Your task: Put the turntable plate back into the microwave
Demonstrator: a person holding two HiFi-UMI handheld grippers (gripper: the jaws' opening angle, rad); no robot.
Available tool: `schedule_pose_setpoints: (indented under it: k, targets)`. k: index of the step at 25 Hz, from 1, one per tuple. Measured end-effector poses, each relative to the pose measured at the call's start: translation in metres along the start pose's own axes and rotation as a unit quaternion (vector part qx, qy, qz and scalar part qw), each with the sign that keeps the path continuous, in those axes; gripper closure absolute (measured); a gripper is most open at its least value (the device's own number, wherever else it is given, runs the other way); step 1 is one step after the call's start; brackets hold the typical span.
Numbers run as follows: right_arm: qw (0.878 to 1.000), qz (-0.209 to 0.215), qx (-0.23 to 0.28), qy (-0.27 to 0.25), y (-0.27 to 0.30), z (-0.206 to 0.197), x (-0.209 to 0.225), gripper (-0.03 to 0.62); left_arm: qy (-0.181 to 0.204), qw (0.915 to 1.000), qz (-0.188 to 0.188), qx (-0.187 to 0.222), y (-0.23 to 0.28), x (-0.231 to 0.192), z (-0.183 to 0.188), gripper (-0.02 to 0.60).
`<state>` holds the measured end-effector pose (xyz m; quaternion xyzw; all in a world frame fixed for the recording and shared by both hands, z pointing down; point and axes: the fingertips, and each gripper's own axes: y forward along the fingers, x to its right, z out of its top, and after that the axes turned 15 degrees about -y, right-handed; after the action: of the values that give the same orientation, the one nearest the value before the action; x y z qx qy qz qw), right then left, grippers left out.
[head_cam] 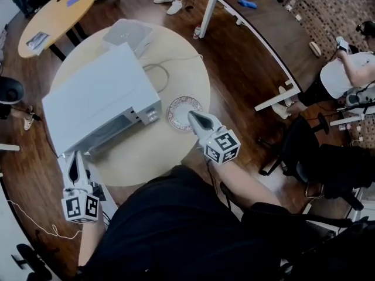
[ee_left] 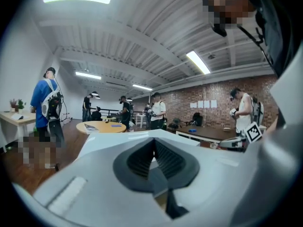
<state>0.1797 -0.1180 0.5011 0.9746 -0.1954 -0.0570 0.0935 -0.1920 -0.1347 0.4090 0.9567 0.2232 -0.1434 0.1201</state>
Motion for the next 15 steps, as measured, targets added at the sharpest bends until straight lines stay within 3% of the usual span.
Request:
schedule_pose_setpoints:
  k: [3, 15]
  targets:
    - [1.000, 0.000, -0.004, -0.005, -0.002, -0.006, 0.001, 0.592, 0.013, 0.9999, -0.008, -0.003, 0.004, 0.007, -0.001, 0.577]
    - [1.000, -0.026, -0.007, -0.004, -0.007, -0.015, 0.021, 0.593, 0.000, 1.0000, -0.003, 0.008, 0.019, 0.002, 0.012, 0.577]
